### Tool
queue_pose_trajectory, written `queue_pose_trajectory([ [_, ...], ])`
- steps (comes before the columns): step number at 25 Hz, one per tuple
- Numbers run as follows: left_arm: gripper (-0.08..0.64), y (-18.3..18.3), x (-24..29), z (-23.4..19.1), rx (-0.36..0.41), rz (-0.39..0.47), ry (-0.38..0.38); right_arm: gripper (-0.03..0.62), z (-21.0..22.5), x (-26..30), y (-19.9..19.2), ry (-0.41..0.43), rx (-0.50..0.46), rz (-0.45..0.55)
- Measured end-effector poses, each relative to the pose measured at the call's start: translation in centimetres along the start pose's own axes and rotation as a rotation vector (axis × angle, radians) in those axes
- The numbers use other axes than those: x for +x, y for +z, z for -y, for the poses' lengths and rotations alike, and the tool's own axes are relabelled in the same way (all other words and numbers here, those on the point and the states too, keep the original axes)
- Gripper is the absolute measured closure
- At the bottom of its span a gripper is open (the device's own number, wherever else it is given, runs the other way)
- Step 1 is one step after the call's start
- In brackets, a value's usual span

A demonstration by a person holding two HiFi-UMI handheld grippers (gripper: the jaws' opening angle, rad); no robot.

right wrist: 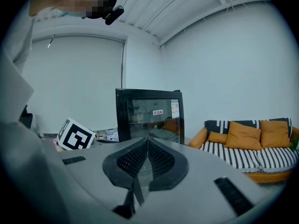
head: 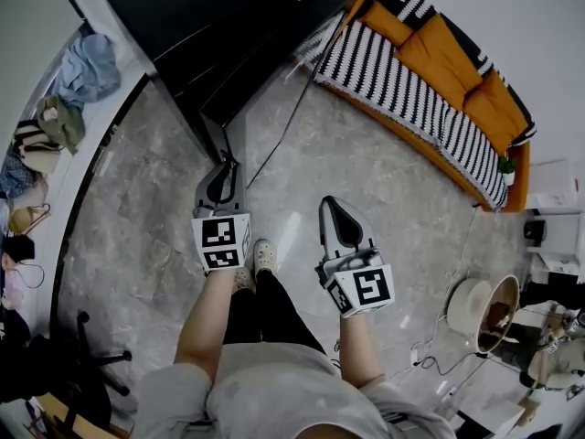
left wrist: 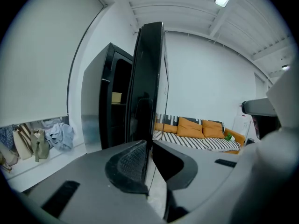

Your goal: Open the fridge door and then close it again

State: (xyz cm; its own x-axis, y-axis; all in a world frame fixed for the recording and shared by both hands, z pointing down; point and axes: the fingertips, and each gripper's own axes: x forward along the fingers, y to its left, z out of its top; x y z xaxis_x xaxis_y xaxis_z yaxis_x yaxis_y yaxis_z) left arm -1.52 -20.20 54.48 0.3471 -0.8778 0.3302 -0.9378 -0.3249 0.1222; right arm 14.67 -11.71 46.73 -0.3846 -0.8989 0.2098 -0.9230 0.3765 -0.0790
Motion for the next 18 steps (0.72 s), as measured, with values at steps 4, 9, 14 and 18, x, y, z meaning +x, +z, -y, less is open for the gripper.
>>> queue_pose_trajectory([
  [4, 0.518, 0.4, 0.6, -2.0, -0.001, 0.001, 0.027, 0.575, -0.1, 0.7, 0.1, 0.01, -0.002, -0.003],
  [9, 0.515, 0.9, 1.4, -4.3, -0.001, -0.001, 0.047, 0.575, -0.3, 1.9, 0.2, 0.023, -0.006, -0.01],
  [14, 0.512, 1.4, 2.1, -6.2, -0.016, -0.001, 0.062, 0.575, -0.6, 3.1, 0.4, 0.038, -0.011, -0.014],
  [18, 0.512, 1.7, 2.5, -7.3, -0.012, -0.002, 0.074, 0.575, -0.8, 3.8, 0.5, 0.046, -0.014, -0.018],
])
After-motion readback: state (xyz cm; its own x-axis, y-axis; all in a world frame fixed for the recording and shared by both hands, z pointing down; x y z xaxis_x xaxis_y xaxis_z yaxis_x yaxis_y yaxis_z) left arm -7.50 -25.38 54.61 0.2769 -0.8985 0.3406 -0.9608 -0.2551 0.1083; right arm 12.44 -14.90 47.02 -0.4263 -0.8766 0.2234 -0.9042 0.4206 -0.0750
